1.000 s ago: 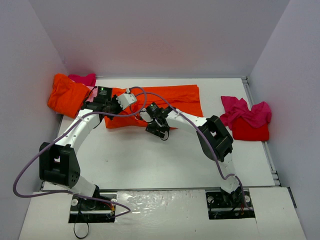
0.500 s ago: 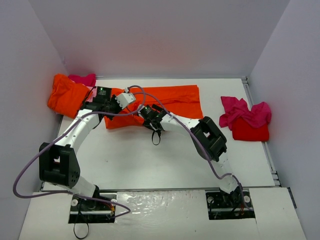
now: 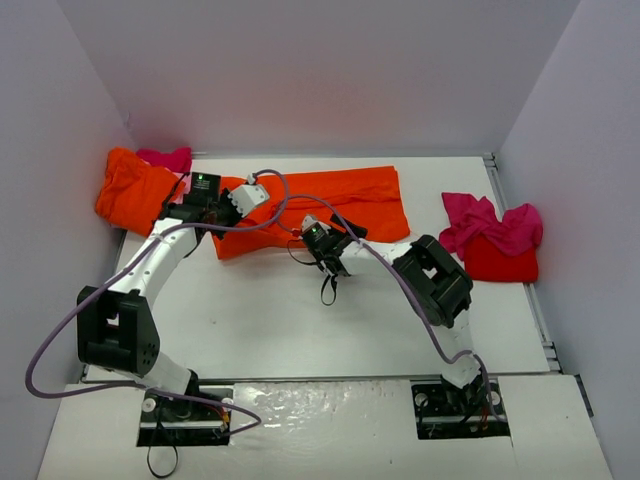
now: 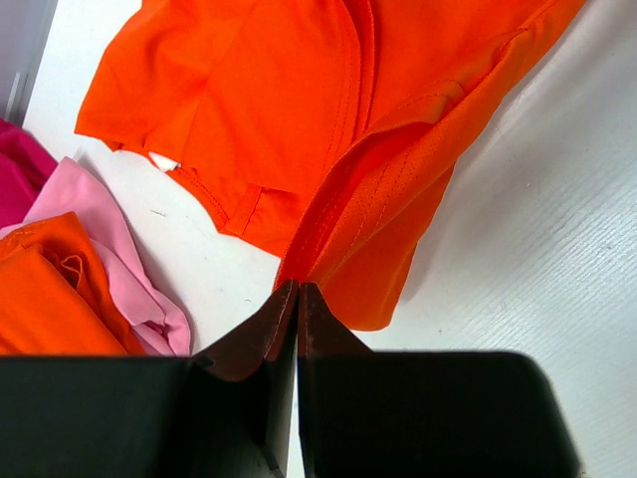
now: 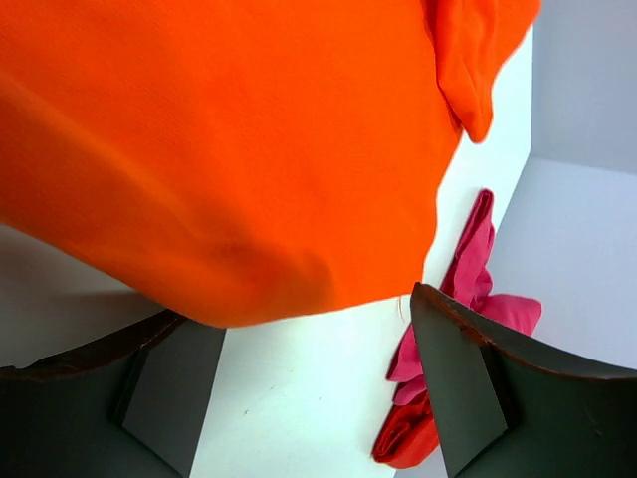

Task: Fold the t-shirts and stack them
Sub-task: Fold the tshirt

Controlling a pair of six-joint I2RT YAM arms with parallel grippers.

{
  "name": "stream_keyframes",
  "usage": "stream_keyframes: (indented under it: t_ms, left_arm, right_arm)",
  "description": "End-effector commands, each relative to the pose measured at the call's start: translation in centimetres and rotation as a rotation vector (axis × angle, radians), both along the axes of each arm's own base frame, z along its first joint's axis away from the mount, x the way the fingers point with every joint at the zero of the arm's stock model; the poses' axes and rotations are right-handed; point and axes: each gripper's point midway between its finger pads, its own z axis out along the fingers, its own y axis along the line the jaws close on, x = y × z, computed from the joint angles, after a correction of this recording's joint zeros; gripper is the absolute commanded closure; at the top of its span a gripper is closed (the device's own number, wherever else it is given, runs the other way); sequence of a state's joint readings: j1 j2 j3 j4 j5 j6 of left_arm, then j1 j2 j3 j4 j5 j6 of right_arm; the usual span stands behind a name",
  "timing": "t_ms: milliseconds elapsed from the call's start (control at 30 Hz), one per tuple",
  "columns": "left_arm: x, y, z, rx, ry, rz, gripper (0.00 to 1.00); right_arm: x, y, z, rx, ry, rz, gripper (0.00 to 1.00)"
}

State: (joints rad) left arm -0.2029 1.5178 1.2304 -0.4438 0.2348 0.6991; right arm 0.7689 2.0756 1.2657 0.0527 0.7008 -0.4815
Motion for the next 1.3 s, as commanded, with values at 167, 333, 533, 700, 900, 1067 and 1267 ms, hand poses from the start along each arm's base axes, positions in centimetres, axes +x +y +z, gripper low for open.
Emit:
stream_keyframes:
  t_ms: [167, 333, 533, 700, 900, 1067, 1267]
  left_arm:
    - [0.9, 0.4, 4.8, -0.033, -0.136, 0.019, 1.00]
    - [0.9, 0.8, 5.1, -0.033, -0.139, 0.024, 1.00]
    - [0.8, 0.9, 4.9, -0.029, -0.139, 0.026, 1.00]
    - [0.7, 1.2, 4.8, -0.022, -0.143, 0.029, 1.00]
    - [0.6, 1.4, 4.4, -0.011, -0.137, 0.027, 1.00]
    - [0.7, 1.4, 4.6, -0.012, -0.136, 0.027, 1.00]
    - [0.6, 1.6, 4.4, -0.002, -0.133, 0.028, 1.00]
  right_arm:
    - [-4.6, -7.0, -5.4, -0.137, 0.211, -0.080, 0.26]
    - [-2.1, -7.2, -4.6, -0.219, 0.128, -0.144, 0.26]
    - [1.0, -8.2, -3.2, -0.291, 0.033, -0.221, 0.27]
    - [3.1, -9.9, 0.2, -0.320, -0.092, -0.296, 0.27]
    - [5.4, -10.3, 7.2, -0.200, -0.233, -0.352, 0.26]
    - [7.2, -9.9, 13.3, -0.134, -0.336, -0.369, 0.25]
    - [9.6, -11.0, 17.2, -0.132, -0.403, -0.412, 0.24]
